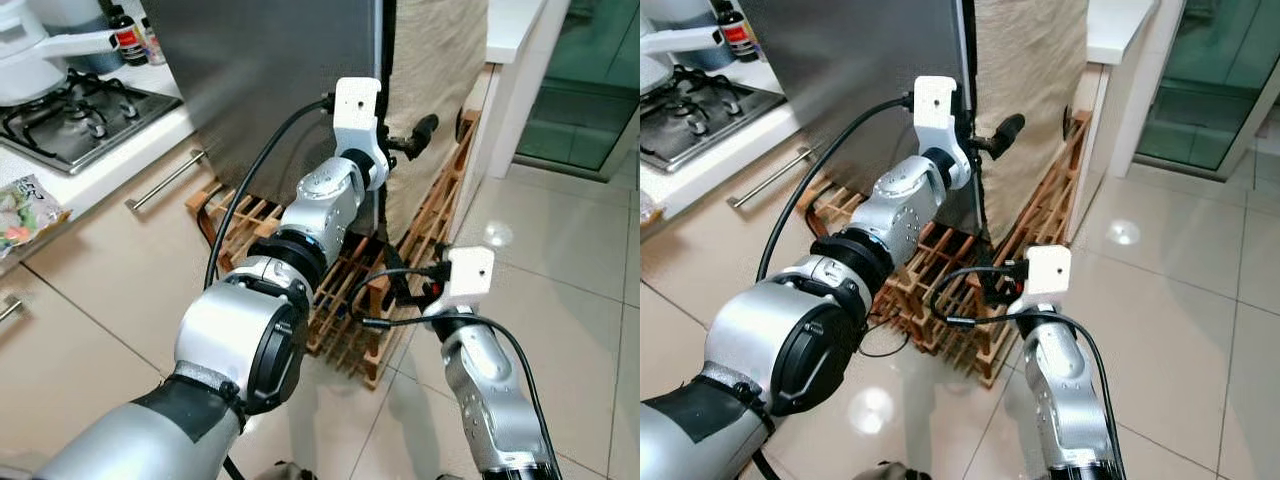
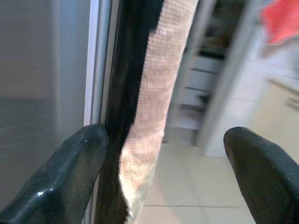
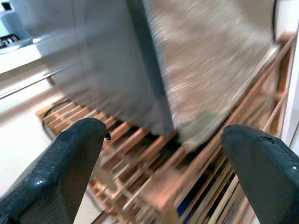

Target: Restocking fridge

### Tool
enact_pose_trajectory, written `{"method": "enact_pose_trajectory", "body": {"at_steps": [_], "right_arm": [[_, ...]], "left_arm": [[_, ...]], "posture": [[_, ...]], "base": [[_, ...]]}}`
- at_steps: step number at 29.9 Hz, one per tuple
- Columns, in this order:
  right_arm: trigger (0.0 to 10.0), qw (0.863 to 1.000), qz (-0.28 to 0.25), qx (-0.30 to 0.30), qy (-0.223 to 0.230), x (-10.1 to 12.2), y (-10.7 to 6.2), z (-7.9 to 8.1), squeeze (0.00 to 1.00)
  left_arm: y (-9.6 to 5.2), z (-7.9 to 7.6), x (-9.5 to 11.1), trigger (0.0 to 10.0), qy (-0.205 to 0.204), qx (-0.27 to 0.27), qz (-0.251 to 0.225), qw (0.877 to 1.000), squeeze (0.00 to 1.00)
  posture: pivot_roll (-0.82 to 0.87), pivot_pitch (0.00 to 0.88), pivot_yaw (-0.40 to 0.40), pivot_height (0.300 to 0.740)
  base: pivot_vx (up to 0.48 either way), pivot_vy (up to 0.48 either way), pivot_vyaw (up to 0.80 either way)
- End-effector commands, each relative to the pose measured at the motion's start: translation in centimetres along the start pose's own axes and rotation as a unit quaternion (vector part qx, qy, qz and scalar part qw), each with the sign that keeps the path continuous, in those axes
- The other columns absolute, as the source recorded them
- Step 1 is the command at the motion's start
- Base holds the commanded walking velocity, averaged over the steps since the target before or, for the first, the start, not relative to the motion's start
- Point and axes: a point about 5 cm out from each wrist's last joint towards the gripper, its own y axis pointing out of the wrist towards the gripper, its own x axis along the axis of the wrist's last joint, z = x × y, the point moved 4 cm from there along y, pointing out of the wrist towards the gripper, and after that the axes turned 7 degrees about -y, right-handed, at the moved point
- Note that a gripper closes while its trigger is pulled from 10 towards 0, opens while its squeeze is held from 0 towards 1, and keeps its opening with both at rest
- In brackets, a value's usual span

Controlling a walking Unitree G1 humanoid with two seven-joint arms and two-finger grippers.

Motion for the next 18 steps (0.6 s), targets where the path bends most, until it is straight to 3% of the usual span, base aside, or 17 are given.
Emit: {"method": "enact_pose_trajectory", "body": {"at_steps": [1, 2, 4, 9, 10, 11, 12, 13, 14, 16, 17, 18], "right_arm": [[10.0, 1.0, 0.004, 0.025, -0.009, 0.0, -0.5, 0.9, 0.0], [10.0, 1.0, 0.004, 0.025, -0.009, 0.0, -0.5, 0.9, 0.0], [10.0, 1.0, 0.013, 0.014, -0.008, -0.2, -0.9, 0.0, 0.0], [10.0, 1.0, 0.015, 0.019, -0.017, -0.1, -0.5, -0.2, 0.0], [10.0, 0.999, 0.01, 0.024, -0.02, 0.3, 0.0, -0.1, 0.0], [10.0, 0.999, 0.01, 0.024, -0.02, 0.3, 0.0, -0.1, 0.0], [10.0, 0.999, 0.007, 0.024, -0.02, 0.5, 0.2, -0.2, 0.0], [10.0, 0.999, 0.006, 0.022, -0.023, 0.7, 0.8, -0.5, 0.0], [10.0, 1.0, 0.006, 0.02, -0.022, 0.7, 1.0, -0.8, 0.0], [10.0, 1.0, 0.007, 0.015, -0.015, 0.7, 1.2, -1.1, 0.0], [10.0, 1.0, 0.007, 0.015, -0.015, 0.7, 1.2, -1.1, 0.0], [10.0, 1.0, 0.012, 0.016, -0.013, 0.6, 1.5, -1.5, 0.0]], "left_arm": [[2.3, -21.4, -2.9, 10.0, -0.074, -0.273, 0.016, 0.959, 0.0], [2.3, -21.4, -2.9, 10.0, -0.074, -0.273, 0.016, 0.959, 0.0], [2.1, -22.4, -1.9, 10.0, -0.111, -0.308, 0.002, 0.945, 0.0], [2.1, -21.5, -0.4, 10.0, -0.116, -0.317, -0.022, 0.941, 0.0], [2.1, -18.9, 0.5, 10.0, -0.102, -0.305, -0.04, 0.946, 0.0], [2.1, -18.9, 0.5, 10.0, -0.102, -0.305, -0.04, 0.946, 0.0], [2.0, -17.4, 0.7, 10.0, -0.095, -0.296, -0.045, 0.949, 0.0], [1.2, -11.4, 1.2, 10.0, -0.066, -0.243, -0.063, 0.966, 0.0], [0.5, -9.0, 1.4, 10.0, -0.054, -0.219, -0.069, 0.972, 0.0], [-0.6, -5.8, 1.8, 10.0, -0.042, -0.191, -0.077, 0.978, 0.0], [-0.6, -5.8, 1.8, 10.0, -0.042, -0.191, -0.077, 0.978, 0.0], [-3.0, -1.4, 2.7, 10.0, 0.01, -0.146, -0.094, 0.985, 0.0]], "posture": [[-0.37, 0.0, 0.211, 0.74], [-0.37, 0.0, 0.211, 0.74], [-0.37, 0.0, 0.207, 0.74], [-0.35, 0.0, 0.185, 0.74], [-0.33, 0.0, 0.16, 0.74], [-0.33, 0.0, 0.16, 0.74], [-0.32, 0.0, 0.156, 0.74], [-0.3, 0.0, 0.134, 0.74], [-0.29, 0.0, 0.13, 0.74], [-0.27, 0.0, 0.118, 0.74], [-0.27, 0.0, 0.118, 0.74], [-0.24, 0.0, 0.095, 0.74]], "base": [[0.0, 0.0, 0.0], [0.0, 0.0, 0.0], [0.0, 0.0, 0.0], [0.0, 0.0, 0.0], [0.0, 0.0, 0.0], [0.0, 0.0, 0.0], [0.0, 0.0, 0.0], [0.0, 0.0, 0.0], [0.0, 0.0, 0.0], [0.0, 0.0, 0.0], [0.0, 0.0, 0.0], [0.0, 0.0, 0.0]]}}
